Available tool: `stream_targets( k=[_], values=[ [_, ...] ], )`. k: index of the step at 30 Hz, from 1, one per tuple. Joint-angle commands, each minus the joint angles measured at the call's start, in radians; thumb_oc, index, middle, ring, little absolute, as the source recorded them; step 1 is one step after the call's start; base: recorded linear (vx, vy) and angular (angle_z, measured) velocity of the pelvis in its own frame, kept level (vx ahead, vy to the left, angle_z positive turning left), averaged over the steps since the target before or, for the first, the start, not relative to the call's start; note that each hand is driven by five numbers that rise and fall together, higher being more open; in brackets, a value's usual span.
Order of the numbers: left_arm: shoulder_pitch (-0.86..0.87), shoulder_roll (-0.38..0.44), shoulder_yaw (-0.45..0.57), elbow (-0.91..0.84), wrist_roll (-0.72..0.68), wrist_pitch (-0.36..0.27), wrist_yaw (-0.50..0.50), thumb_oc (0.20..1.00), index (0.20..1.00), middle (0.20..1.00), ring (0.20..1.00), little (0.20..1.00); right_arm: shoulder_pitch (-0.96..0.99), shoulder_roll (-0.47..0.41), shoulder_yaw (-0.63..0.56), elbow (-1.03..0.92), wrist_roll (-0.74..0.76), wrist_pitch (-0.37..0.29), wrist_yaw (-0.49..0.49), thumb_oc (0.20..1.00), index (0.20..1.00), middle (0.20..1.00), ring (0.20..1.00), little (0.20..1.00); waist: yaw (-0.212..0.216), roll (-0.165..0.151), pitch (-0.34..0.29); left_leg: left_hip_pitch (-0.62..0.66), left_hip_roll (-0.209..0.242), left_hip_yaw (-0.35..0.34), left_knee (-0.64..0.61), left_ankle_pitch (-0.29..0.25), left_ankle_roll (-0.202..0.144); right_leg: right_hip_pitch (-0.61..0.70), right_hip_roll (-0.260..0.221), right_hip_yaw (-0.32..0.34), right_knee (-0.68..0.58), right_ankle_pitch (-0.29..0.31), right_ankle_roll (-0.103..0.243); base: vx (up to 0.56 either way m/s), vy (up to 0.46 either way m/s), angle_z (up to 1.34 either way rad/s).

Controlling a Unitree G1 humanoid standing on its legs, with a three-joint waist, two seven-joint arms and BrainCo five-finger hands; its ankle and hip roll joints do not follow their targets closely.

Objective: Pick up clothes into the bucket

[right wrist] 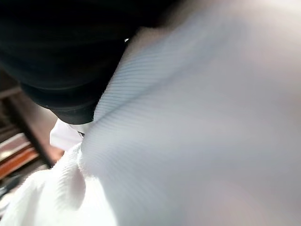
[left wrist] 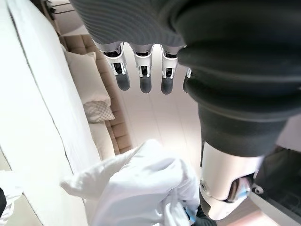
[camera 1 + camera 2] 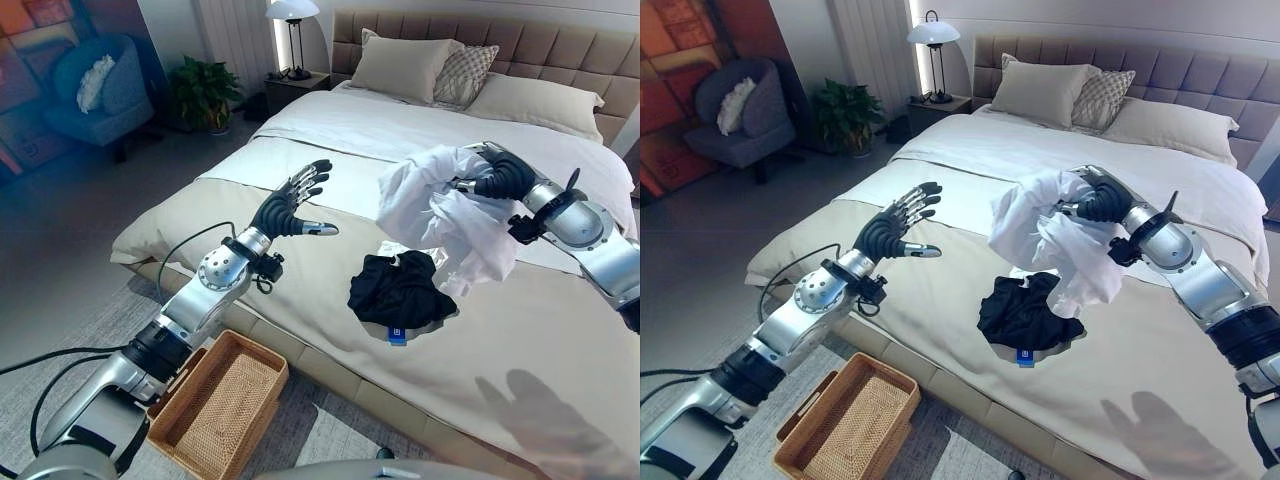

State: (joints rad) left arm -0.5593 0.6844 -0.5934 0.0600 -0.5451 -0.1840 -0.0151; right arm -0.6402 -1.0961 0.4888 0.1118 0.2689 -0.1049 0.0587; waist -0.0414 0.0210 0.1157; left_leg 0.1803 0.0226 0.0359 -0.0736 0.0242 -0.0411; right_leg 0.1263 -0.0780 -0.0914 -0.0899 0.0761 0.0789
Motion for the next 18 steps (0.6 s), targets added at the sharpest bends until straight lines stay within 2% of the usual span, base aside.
stream_targets(
  k=[1,10,18],
  values=[
    [-0.158,0.058,-0.081,0.029,-0.005,-0.035,-0.019,1.000,1.000,1.000,1.000,1.000,-0.147,-0.054,0.028,-0.064,0.095,-0.077,-0.013,0.200,0.200,0.200,0.200,0.200,0.011,-0.057,-0.029,-0.069,-0.027,-0.023,0.138,-0.081,-0.017,0.023,-0.064,-0.054,0.099,-0.091,0.059,0.00,-0.001,0.13],
    [-0.248,0.036,-0.157,0.026,-0.001,-0.025,-0.022,1.000,1.000,1.000,1.000,1.000,-0.208,-0.050,0.097,-0.183,0.132,-0.076,0.028,0.200,0.200,0.200,0.200,0.200,0.010,-0.055,-0.025,-0.073,-0.031,-0.035,0.141,-0.078,-0.017,0.024,-0.066,-0.062,0.106,-0.092,0.058,0.00,0.000,0.03],
    [-0.338,-0.013,-0.229,0.031,0.009,-0.011,-0.014,1.000,1.000,1.000,1.000,1.000,-0.282,-0.060,0.212,-0.225,0.248,-0.052,0.091,0.200,0.200,0.200,0.200,0.200,0.008,-0.059,-0.021,-0.084,-0.034,-0.046,0.143,-0.070,-0.021,0.018,-0.069,-0.075,0.117,-0.093,0.057,-0.01,0.004,0.08]
  ],
)
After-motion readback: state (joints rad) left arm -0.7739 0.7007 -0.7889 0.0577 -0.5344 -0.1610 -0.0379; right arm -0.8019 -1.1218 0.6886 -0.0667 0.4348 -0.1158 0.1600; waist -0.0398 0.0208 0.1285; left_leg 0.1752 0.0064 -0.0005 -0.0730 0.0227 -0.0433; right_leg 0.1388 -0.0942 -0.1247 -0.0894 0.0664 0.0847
